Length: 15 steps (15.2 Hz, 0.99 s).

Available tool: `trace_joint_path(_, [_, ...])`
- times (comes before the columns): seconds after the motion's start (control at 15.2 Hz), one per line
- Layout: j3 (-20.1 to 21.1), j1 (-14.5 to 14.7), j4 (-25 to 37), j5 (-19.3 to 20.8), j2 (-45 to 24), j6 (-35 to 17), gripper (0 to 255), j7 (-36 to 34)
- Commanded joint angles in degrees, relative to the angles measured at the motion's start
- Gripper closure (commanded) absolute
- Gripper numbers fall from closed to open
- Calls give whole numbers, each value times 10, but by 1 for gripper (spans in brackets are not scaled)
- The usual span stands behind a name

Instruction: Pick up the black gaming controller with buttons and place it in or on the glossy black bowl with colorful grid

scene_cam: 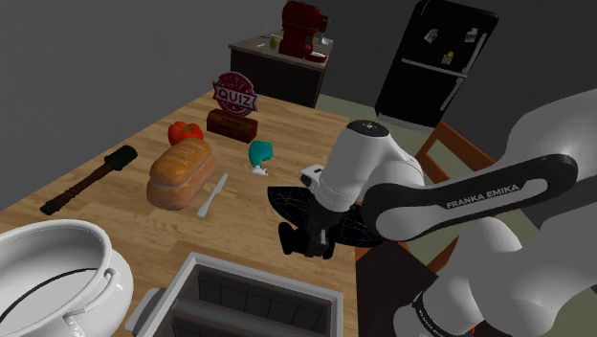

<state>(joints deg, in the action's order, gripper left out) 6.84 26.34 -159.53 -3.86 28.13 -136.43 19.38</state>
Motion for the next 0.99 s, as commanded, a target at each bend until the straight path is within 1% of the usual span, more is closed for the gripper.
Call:
trace_joint_path(0.0, [-1,0,12,0,11,24,255,0])
trace_joint_path(0.79, [-7,0,74,3,63,137,255,1])
trace_joint_path(0.86, [-7,0,75,3,64,139,255,1])
trace_joint_path(0.92, [-20,-7,70,9,69,140,255,16])
